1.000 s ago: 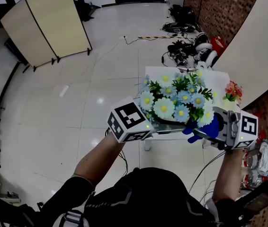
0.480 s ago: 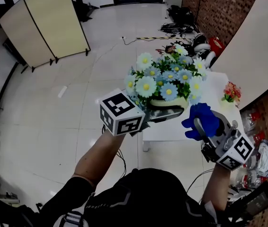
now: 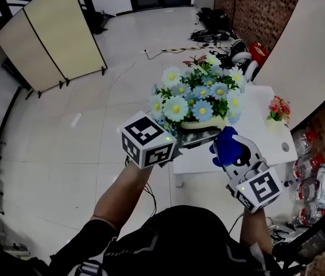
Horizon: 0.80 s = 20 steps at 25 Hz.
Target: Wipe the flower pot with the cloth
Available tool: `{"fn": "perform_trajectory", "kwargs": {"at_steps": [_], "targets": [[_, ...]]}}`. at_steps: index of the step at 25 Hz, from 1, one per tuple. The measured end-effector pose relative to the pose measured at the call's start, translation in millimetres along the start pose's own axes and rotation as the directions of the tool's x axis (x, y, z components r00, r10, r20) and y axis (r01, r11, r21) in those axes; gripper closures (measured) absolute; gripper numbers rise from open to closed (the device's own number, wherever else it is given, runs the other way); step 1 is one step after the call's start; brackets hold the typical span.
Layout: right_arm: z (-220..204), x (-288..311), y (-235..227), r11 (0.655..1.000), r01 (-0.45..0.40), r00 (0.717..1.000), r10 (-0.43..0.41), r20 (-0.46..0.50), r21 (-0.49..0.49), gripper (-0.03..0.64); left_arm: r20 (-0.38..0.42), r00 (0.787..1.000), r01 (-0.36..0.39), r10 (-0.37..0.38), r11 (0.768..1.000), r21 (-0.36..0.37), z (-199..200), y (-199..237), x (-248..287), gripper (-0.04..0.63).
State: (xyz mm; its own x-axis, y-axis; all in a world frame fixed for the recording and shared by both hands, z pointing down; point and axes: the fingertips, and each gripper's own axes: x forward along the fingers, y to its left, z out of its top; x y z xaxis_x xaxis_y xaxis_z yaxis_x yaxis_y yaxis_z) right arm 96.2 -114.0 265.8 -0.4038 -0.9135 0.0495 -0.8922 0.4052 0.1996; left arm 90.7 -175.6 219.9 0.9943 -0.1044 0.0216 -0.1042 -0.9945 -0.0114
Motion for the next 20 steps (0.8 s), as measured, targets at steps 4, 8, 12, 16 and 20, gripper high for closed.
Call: {"fn": "perform_trajectory", "kwargs": {"at_steps": [4, 8, 12, 16, 20], "targets": [[-7, 2, -10, 1.0, 0.005, 1.0, -0.005, -0.021, 0.01, 0.541, 0.022, 1.0, 0.023, -0.022, 0.999, -0.037, 3, -6, 3, 0.038], [-13, 16, -20, 1.0, -0.002, 0.999, 0.003, -0.04, 0.029, 0.54, 0.034, 0.999, 0.039, -0.037, 0.997, -0.067, 5, -13, 7, 0.038], [-17, 48, -24, 0.997, -0.008, 0.999, 0.012, -0.047, 0.078, 0.54, 0.031, 0.996, 0.088, -0.087, 0.994, -0.066, 8, -23, 5, 0.038], [-19, 52, -29, 0.992, -0.016, 1.0, 0.017, -0.008, 0.126, 0.541, 0.034, 0.996, 0.089, -0.088, 0.996, -0.026, 12, -46, 7, 0.038], [-17, 51, -28, 0.991, -0.016, 1.0, 0.015, 0.009, 0.133, 0.54, 0.044, 0.998, 0.043, -0.042, 0.999, -0.011, 16, -33, -1, 0.038]]}}
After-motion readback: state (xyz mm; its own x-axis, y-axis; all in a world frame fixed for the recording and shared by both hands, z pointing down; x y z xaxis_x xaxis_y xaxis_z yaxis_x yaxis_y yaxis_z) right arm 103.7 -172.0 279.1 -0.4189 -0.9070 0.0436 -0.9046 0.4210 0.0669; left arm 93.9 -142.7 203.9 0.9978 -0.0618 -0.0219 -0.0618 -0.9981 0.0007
